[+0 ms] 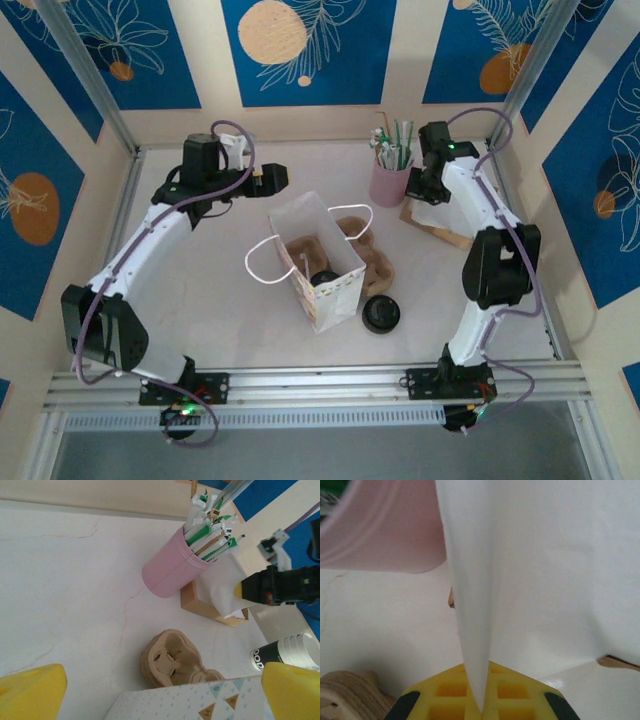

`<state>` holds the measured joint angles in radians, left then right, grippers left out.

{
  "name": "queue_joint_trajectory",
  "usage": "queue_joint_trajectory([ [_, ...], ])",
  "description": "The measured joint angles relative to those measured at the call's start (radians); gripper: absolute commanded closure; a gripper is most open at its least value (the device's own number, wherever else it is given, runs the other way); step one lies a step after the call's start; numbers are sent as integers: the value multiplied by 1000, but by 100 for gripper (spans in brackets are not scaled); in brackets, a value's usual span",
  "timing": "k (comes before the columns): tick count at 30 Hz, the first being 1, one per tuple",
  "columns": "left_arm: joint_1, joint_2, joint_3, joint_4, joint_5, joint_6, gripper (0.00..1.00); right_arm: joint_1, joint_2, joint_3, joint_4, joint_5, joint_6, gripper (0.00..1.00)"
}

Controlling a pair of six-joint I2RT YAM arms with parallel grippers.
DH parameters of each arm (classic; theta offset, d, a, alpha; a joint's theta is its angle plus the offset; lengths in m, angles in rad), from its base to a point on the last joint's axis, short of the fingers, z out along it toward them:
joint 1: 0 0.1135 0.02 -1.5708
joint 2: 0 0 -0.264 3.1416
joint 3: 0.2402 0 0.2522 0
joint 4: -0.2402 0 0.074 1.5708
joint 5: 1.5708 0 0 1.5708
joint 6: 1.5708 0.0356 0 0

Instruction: Pack the takeout coffee

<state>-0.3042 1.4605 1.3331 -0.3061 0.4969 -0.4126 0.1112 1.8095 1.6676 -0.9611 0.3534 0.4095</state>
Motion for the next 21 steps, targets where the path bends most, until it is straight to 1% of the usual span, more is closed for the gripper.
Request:
queue_joint_trajectory([
  [6, 0, -79, -6, -13, 1, -8, 0, 12, -196, 26, -24, 39, 2, 100],
  [11, 0, -169, -19, -24, 1, -18, 0, 54, -365, 64, -24, 35, 2, 100],
  [17, 0, -300, -46, -35, 0, -31, 0, 120, -505, 138, -23, -54, 1, 100],
  [21, -1, -377, -46, -59, 0, -35, 0, 220, -563, 183, -22, -127, -10, 100],
])
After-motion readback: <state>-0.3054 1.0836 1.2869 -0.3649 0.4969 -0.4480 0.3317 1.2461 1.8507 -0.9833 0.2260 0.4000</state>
